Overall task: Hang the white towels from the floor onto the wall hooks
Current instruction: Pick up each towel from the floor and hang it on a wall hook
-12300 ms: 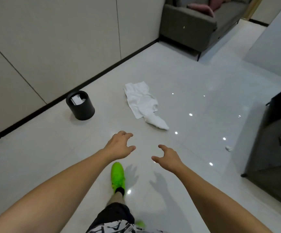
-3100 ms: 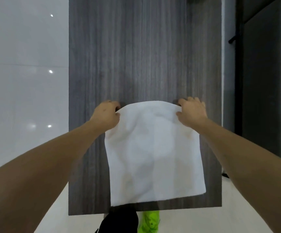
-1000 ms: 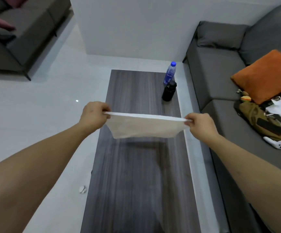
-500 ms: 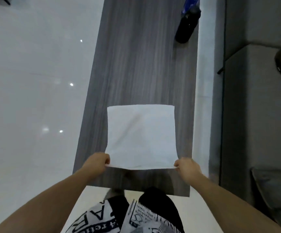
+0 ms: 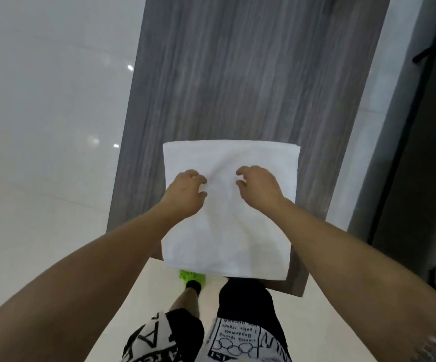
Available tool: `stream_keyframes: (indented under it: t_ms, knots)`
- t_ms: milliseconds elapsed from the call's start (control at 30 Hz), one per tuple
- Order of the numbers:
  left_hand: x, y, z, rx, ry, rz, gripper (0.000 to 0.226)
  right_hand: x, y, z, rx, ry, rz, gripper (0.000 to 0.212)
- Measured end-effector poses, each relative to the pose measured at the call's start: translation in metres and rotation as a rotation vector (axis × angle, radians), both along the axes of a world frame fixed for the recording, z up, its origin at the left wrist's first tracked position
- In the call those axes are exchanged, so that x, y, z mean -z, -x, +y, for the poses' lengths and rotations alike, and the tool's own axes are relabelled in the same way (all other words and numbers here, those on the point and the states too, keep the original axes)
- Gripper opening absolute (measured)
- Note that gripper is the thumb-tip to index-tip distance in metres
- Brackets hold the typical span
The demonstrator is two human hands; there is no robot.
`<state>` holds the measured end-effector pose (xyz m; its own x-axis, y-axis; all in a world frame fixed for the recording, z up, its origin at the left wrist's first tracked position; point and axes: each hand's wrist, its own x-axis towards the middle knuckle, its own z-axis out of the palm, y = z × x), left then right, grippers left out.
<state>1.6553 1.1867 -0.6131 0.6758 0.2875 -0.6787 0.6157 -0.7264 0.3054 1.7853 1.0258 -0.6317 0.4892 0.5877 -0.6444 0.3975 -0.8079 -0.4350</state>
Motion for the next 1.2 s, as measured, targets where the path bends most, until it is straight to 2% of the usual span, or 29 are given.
stream_keyframes:
  t_ms: [100, 167, 267, 367, 433, 500, 633, 767, 933, 1100, 1200]
  knots:
    - [0.022, -0.034, 0.014, -0.022, -0.080, -0.059, 0.041, 0.021, -0.024, 0.027, -0.116, -0.063, -0.246, 0.044]
    - [0.036, -0.053, 0.025, -0.007, -0.153, -0.107, 0.045, 0.033, -0.039, 0.035, -0.174, -0.040, -0.324, 0.049]
    - [0.048, -0.070, 0.041, 0.010, -0.219, -0.101, 0.049, 0.044, -0.050, 0.038, -0.214, 0.033, -0.405, 0.037]
    - [0.052, -0.077, 0.049, 0.055, -0.257, -0.023, 0.039, 0.045, -0.055, 0.038, -0.193, 0.097, -0.360, 0.027]
    - [0.048, -0.077, 0.050, 0.051, -0.191, 0.010, 0.027, 0.041, -0.058, 0.037, -0.180, 0.097, -0.293, 0.017]
    - [0.040, -0.075, 0.052, 0.045, -0.142, -0.001, 0.020, 0.034, -0.061, 0.035, -0.130, 0.069, -0.187, 0.012]
    - [0.013, -0.063, 0.060, 0.042, -0.139, -0.065, 0.020, 0.009, -0.064, 0.035, -0.075, 0.032, -0.072, 0.008]
    - [-0.025, -0.042, 0.073, -0.026, -0.163, -0.096, 0.015, -0.029, -0.055, 0.048, -0.087, -0.045, -0.054, 0.005]
    - [-0.100, -0.001, 0.102, -0.131, -0.212, -0.261, 0.009, -0.099, -0.036, 0.084, -0.109, -0.146, -0.065, 0.007]
    - [-0.204, 0.061, 0.144, -0.145, -0.321, -0.393, 0.008, -0.202, -0.006, 0.145, -0.196, -0.300, -0.132, 0.012]
    - [-0.274, 0.121, 0.167, -0.260, -0.385, -0.500, 0.006, -0.279, 0.035, 0.194, -0.296, -0.399, -0.201, 0.003]
